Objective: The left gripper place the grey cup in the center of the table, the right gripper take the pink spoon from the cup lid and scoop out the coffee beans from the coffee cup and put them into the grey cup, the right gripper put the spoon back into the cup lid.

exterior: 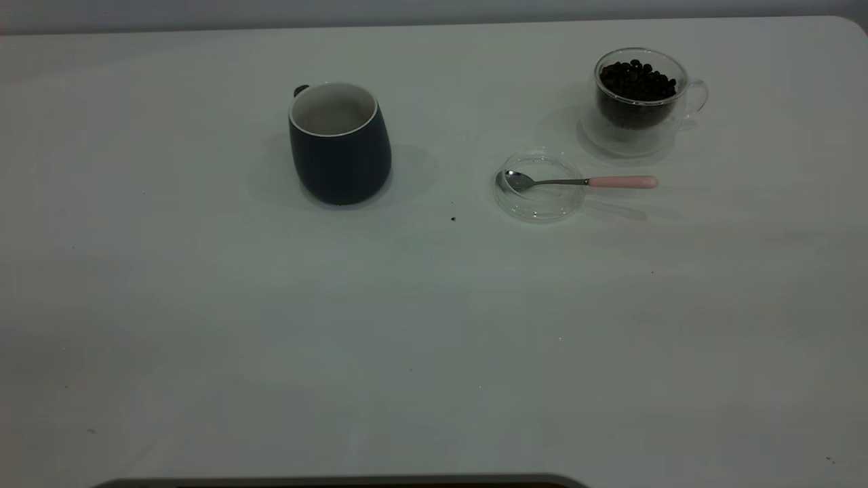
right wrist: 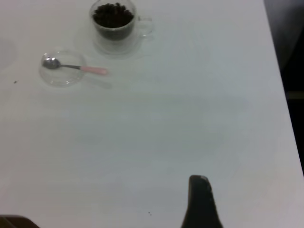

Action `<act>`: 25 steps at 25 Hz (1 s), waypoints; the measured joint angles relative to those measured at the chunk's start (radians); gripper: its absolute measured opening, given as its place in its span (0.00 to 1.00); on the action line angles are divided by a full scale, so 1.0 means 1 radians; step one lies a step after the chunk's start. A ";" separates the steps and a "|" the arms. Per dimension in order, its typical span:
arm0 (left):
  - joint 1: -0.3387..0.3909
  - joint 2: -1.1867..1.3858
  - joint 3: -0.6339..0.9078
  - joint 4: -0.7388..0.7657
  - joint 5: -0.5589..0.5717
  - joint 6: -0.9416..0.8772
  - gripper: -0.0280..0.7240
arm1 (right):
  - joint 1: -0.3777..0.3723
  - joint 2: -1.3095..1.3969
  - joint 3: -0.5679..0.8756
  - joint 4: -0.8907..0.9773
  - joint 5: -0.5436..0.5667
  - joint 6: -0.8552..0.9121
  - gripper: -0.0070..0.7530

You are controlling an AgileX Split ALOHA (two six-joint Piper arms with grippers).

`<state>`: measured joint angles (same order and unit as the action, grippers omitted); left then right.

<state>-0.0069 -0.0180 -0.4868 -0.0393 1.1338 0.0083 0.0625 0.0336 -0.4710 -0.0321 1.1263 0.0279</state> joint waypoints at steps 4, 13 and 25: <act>0.000 0.000 0.000 0.000 0.000 0.000 0.82 | 0.000 0.000 0.000 0.011 0.000 -0.041 0.77; 0.000 0.000 0.000 0.000 0.000 0.001 0.82 | 0.000 0.000 0.000 0.017 0.000 -0.057 0.77; 0.000 0.000 0.000 0.000 0.000 0.002 0.82 | 0.000 0.000 0.000 0.017 0.000 -0.057 0.77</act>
<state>-0.0069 -0.0180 -0.4868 -0.0393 1.1338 0.0101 0.0625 0.0336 -0.4710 -0.0149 1.1263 -0.0295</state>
